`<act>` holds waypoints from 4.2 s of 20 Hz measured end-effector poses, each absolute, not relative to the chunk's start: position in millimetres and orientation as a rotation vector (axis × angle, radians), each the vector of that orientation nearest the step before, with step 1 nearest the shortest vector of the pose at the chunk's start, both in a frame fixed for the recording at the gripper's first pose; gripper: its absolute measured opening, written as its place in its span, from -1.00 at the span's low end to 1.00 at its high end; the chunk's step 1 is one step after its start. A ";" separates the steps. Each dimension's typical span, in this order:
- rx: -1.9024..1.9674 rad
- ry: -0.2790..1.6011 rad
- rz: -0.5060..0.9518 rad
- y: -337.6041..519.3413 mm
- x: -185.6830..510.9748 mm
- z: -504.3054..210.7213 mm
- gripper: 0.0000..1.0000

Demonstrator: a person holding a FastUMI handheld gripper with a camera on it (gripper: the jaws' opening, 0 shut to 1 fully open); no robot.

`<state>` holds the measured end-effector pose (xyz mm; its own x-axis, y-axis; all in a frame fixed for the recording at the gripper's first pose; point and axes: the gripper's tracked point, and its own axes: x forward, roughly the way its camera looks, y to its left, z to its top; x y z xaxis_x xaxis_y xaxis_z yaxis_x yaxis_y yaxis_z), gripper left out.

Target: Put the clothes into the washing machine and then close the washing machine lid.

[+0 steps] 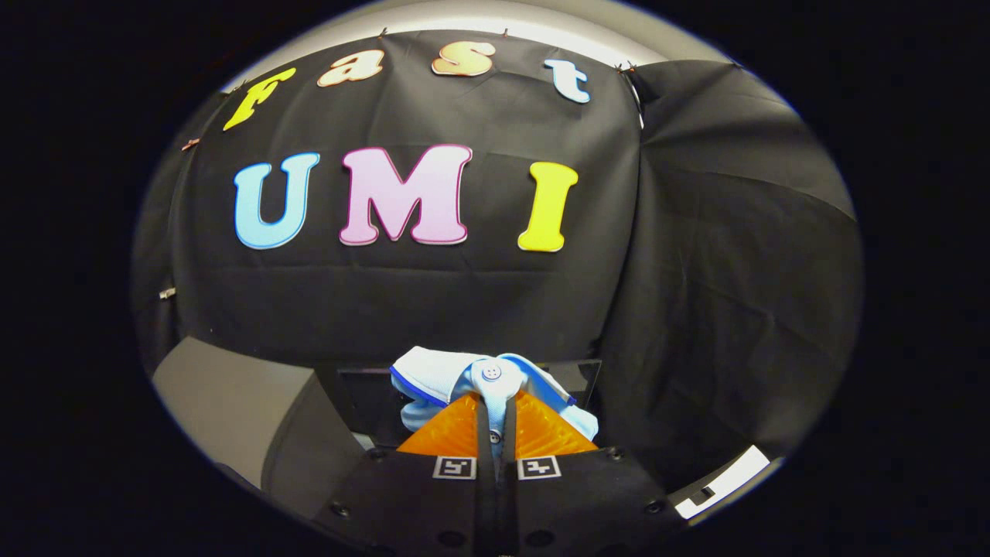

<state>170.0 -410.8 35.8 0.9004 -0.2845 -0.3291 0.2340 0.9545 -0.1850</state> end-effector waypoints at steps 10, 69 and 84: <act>-0.130 0.548 -0.241 -430.1 169.7 -103.1 -0.90; -0.097 1.077 -0.201 -463.8 116.8 -292.7 0.99; -0.103 0.829 -0.217 -453.7 180.2 -116.7 0.99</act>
